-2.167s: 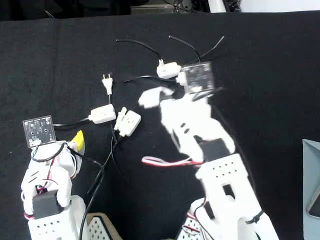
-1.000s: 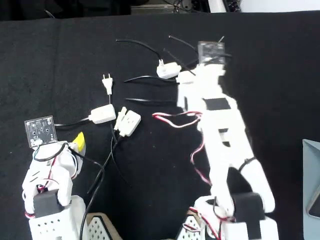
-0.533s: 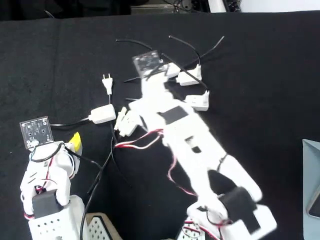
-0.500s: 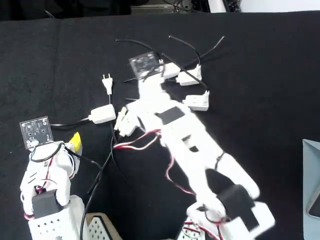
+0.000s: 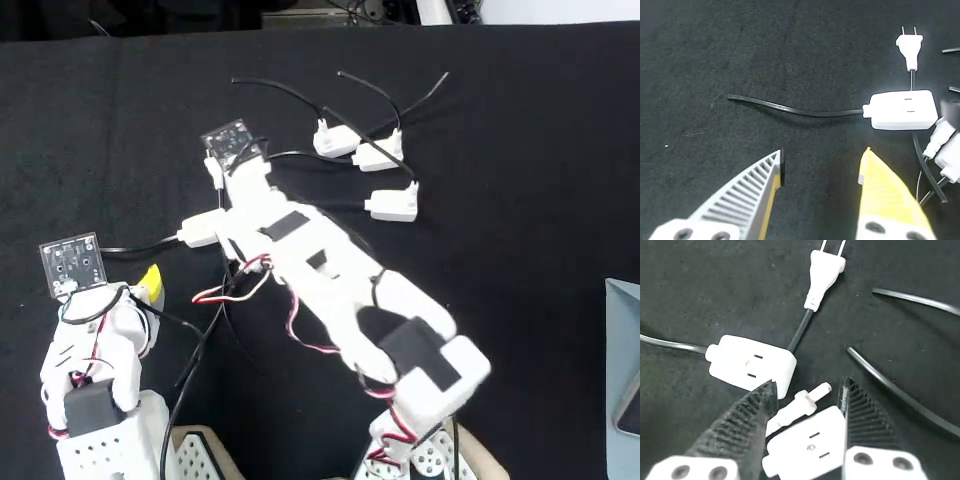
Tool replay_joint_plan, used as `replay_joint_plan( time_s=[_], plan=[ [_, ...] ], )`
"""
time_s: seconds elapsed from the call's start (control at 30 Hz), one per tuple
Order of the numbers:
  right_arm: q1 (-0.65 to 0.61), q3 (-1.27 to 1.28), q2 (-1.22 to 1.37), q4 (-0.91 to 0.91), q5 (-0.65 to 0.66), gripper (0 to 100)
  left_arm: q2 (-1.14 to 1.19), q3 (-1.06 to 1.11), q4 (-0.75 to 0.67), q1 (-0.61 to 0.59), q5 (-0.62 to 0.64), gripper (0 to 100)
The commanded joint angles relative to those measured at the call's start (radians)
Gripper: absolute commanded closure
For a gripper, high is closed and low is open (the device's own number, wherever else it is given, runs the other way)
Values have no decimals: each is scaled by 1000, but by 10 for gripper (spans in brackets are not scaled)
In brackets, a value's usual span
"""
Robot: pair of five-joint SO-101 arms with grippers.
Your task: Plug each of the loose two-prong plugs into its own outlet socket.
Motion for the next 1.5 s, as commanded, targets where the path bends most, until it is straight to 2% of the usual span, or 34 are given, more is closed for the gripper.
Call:
replay_joint_plan(
  time_s=[0.0, 0.27, 0.5, 0.9, 1.27, 1.47],
  plan=[
    [-12, -68, 30, -17, 5, 797, -5, -12, -41, -12, 3, 748],
    [-6, -71, 91, -17, 5, 804, -5, -12, -41, -12, 3, 748],
    [-2, -71, 94, -17, 12, 988, -5, -10, -41, -12, 3, 748],
    [37, 24, -214, -15, 6, 986, -5, -7, -41, -12, 3, 748],
    [282, 426, -673, -18, 6, 985, -5, -7, -43, -10, 3, 748],
    [433, 607, -826, 20, 25, 843, -5, -7, -43, -10, 3, 748]
  ],
)
